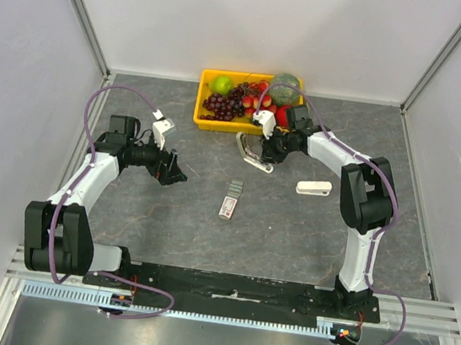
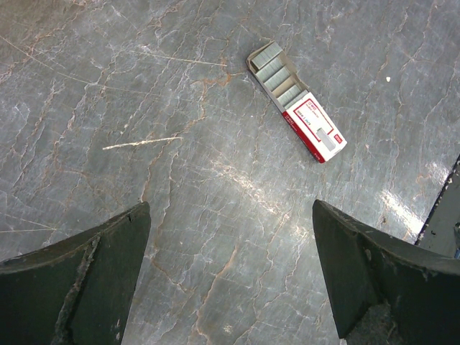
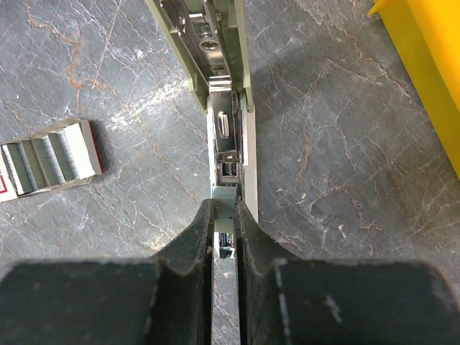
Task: Load the staples into the stapler
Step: Install the staple into the stapler.
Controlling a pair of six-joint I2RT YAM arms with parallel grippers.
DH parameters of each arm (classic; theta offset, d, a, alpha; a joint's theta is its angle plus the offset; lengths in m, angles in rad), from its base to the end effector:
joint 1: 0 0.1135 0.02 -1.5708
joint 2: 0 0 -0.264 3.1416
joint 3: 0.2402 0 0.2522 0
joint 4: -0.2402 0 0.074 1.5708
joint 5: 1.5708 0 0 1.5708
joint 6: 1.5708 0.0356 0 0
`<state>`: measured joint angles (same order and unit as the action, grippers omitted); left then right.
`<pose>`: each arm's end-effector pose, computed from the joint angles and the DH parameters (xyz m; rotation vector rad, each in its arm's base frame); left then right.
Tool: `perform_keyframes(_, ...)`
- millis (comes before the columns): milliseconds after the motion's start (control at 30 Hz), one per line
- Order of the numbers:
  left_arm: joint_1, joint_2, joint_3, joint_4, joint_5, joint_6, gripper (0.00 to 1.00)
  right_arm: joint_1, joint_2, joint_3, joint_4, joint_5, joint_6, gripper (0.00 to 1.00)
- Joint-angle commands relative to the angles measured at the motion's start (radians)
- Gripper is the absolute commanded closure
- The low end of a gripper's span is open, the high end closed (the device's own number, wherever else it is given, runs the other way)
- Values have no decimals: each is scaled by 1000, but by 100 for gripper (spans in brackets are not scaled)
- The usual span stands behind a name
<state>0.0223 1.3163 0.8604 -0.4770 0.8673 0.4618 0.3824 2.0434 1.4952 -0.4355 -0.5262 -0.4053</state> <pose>0.2582 -0.0214 0.2371 0.8111 2.0820 -0.8181 0.4002 0.1802 0.1849 -1.1360 2.2086 0.6581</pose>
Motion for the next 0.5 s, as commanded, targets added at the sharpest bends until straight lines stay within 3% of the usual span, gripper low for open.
perform_keyframes(0,5,0,-4,23,25,17,0,-8,-32,31,-6,-29,-17,86)
perform_keyframes(467,4,0,-6,24,25,17,0,-23,-22,37,-14,-44,-24,86)
